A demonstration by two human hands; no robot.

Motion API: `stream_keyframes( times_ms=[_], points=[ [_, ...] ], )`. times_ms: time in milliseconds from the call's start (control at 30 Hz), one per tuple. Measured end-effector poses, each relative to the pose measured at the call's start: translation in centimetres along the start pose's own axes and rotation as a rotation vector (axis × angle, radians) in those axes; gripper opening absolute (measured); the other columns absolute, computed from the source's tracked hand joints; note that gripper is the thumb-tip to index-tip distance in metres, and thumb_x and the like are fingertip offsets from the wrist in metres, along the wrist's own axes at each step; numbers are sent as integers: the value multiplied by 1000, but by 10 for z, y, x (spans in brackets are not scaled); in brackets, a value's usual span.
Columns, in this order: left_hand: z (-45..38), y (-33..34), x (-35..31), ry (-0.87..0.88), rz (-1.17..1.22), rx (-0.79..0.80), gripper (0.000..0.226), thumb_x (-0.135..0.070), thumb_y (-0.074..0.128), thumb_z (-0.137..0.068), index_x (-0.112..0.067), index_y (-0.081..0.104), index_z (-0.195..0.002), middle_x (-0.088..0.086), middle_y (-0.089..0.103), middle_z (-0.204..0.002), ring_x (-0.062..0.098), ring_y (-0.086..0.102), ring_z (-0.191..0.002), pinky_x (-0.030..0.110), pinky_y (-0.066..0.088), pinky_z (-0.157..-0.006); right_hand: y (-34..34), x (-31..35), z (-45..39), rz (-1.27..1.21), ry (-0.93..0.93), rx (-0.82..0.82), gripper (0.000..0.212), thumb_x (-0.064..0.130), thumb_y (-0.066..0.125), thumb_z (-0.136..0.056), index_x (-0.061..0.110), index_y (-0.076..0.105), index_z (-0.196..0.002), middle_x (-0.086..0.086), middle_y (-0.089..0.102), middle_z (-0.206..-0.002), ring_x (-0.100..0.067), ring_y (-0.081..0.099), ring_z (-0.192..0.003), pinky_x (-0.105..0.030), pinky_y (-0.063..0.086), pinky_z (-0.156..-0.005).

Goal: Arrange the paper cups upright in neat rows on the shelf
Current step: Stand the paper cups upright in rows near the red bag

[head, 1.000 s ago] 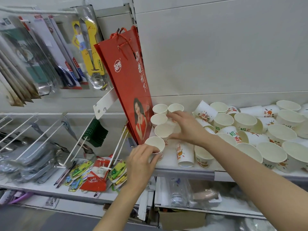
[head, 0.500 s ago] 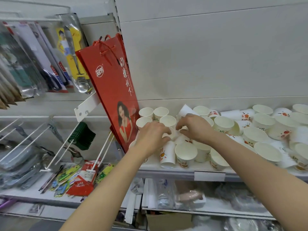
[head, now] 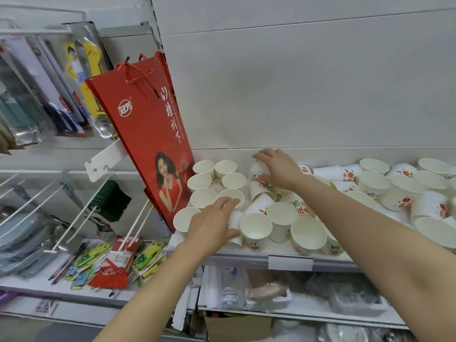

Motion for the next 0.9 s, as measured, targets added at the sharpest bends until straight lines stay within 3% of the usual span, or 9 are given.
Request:
stream_keyframes(
  times_ms=[100,200,300,433,733,900],
  points=[
    [5,0,-2,-6,21,-48,57,-48,68,-82,-39,44,-134,-12,36,-140,18,48,-119,34,49,-78,7,-4,-6,-37,20,48,57,31,67,-84,24,46,-136,-1,42,-142,-29,39,-124,-42,35,-103],
    [9,6,0,-34,59,-56,47,-49,68,-82,-37,50,-124,-12,38,-133,15,46,-115,32,49,-72,2,-10,-4,-122,49,-21,42,24,67,-82,20,56,-122,-2,53,-128,-26,44,-118,-36,39,-95],
    [13,6,0,-41,51,-77,59,-50,68,-81,-37,43,-132,-12,37,-133,15,45,-116,32,50,-71,-5,-16,4,-192,81,-108,27,22,69,-78,18,60,-104,-1,58,-112,-24,46,-111,-30,37,-81],
    [12,7,5,-81,81,-50,66,-52,69,-80,-36,39,-137,-9,39,-130,16,47,-115,33,49,-75,-20,-18,11,-231,93,-184,20,24,72,-76,18,62,-92,2,61,-100,-22,48,-104,-33,43,-76],
    [-9,2,-4,-135,-18,17,55,-53,49,-94,-32,37,-144,3,40,-131,26,54,-110,35,43,-74,-30,-19,14,-269,111,-176,13,24,72,-77,18,66,-88,1,66,-97,-23,47,-104,-31,38,-73],
    [-17,1,-2,-153,-4,69,43,-49,61,-89,-26,52,-124,4,42,-127,26,56,-104,37,46,-76,-37,-14,17,-288,123,-187,8,23,74,-76,18,69,-80,-3,68,-87,-23,46,-103,-33,42,-75]
  ],
)
Point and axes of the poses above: each hand's wrist, its own z-axis away from the middle knuckle, its own y-axis out of the palm, x = y × z, the point moved 10 cm from there along -z, towards the middle knuckle
